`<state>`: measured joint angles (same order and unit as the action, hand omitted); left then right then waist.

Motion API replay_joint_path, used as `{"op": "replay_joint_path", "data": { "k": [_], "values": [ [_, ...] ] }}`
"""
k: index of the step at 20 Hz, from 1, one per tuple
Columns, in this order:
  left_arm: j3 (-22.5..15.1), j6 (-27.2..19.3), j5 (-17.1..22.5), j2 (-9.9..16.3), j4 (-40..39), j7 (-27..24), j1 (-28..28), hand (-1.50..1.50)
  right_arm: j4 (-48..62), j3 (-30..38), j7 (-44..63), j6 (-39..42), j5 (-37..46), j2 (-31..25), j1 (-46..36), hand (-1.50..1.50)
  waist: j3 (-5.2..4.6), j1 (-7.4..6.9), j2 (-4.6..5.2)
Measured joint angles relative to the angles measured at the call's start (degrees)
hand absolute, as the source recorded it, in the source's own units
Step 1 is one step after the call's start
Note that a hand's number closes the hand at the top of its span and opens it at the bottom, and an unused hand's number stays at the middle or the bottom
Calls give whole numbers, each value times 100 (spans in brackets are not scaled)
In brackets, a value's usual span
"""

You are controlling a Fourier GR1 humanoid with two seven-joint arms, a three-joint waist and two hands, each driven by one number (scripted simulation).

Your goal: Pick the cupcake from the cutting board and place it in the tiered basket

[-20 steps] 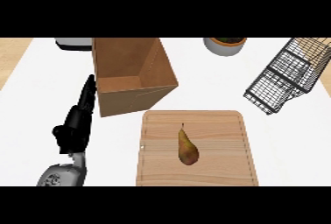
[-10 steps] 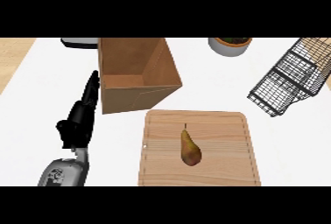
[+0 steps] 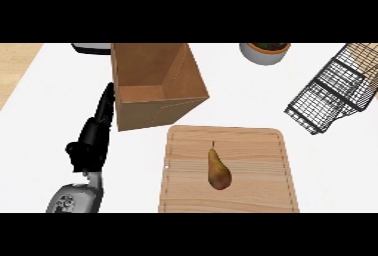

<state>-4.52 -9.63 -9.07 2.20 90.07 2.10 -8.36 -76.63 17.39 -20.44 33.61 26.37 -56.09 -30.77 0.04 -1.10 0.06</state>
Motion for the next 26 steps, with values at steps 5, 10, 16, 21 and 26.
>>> {"op": "replay_joint_path", "data": {
  "k": [5,10,16,21,26],
  "values": [
    [-31,-17,-56,-38,-4,-6,1,0,859,-470,-246,-503,596,162,-718,150,2,-25,10],
    [3,-42,-82,-72,-88,0,-145,0,1782,-797,-594,-1064,1183,360,-1251,150,6,-27,14],
    [-17,-63,-119,-92,-62,11,-109,0,2798,-684,-234,-723,1053,750,-1719,-150,6,-43,19],
    [-21,-66,-104,-97,-106,-43,-139,0,3640,-444,-307,-343,800,838,-2173,-150,11,-39,22],
    [26,-53,-75,-77,-138,-28,-191,0,4479,219,-211,-331,333,756,-2486,-150,12,-52,41]
  ]
}}
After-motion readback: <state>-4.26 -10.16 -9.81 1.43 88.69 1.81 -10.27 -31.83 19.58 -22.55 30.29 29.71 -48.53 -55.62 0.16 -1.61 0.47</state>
